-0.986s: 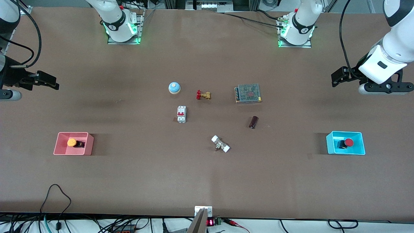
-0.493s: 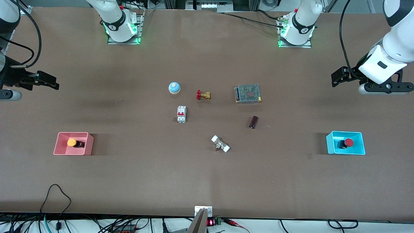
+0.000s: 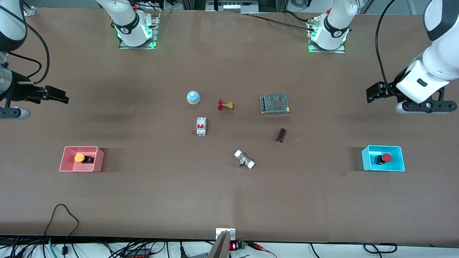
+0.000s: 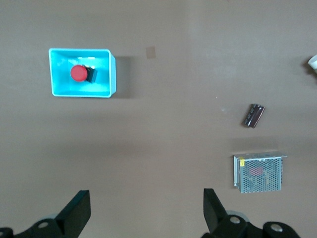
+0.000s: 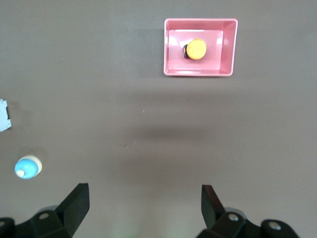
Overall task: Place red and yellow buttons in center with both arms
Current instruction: 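Move the right gripper to the pink bin while the left gripper reaches the cyan bin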
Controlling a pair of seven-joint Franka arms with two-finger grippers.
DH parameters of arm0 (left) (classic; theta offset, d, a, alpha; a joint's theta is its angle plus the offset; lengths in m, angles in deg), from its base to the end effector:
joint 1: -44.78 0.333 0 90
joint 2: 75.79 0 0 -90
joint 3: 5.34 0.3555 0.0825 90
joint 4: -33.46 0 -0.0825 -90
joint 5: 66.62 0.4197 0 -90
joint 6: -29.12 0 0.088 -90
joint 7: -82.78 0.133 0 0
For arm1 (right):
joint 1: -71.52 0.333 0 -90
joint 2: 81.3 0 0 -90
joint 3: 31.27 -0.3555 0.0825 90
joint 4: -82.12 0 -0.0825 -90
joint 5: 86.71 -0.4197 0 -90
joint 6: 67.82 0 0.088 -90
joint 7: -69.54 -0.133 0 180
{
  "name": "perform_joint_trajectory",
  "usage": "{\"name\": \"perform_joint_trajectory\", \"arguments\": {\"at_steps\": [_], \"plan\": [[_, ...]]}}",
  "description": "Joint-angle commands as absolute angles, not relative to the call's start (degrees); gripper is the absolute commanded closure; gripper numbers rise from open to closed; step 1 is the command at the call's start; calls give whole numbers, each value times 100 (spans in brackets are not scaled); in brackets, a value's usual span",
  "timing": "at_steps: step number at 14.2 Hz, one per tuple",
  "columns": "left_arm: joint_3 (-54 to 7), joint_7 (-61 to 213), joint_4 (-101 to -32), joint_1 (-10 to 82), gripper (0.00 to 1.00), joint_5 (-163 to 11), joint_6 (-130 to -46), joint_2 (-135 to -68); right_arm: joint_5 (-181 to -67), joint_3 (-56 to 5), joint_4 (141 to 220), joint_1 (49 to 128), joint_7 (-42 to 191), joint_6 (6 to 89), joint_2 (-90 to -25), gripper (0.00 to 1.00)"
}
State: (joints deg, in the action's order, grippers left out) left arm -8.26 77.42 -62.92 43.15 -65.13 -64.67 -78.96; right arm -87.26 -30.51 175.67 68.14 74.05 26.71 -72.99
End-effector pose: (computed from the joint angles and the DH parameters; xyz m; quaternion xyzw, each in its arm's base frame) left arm 0.6022 -0.0439 0.5540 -0.9987 -0.0055 0.0490 0.0158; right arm 0.6295 -0.0439 0.5242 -0.9979 -0.0025 0.0634 0.0086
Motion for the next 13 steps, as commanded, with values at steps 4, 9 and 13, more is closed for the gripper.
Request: {"name": "perform_joint_trajectory", "arguments": {"at_steps": [4, 9, 13], "plan": [[-710, 7830, -5725, 4398, 0, -6416, -6167, -8640, -8400, -3145, 17555, 6651, 7411, 3781, -6575, 0], [-666, 8128, -5575, 5189, 0, -6241, -7183, -9615, -8372, -3145, 17546, 6555, 7411, 4519, -5951, 0], [-666, 8610, -5592, 5515, 0, -5757, -8309, -10319, -8399, -3145, 17546, 6406, 7578, 5144, -5441, 0]]}}
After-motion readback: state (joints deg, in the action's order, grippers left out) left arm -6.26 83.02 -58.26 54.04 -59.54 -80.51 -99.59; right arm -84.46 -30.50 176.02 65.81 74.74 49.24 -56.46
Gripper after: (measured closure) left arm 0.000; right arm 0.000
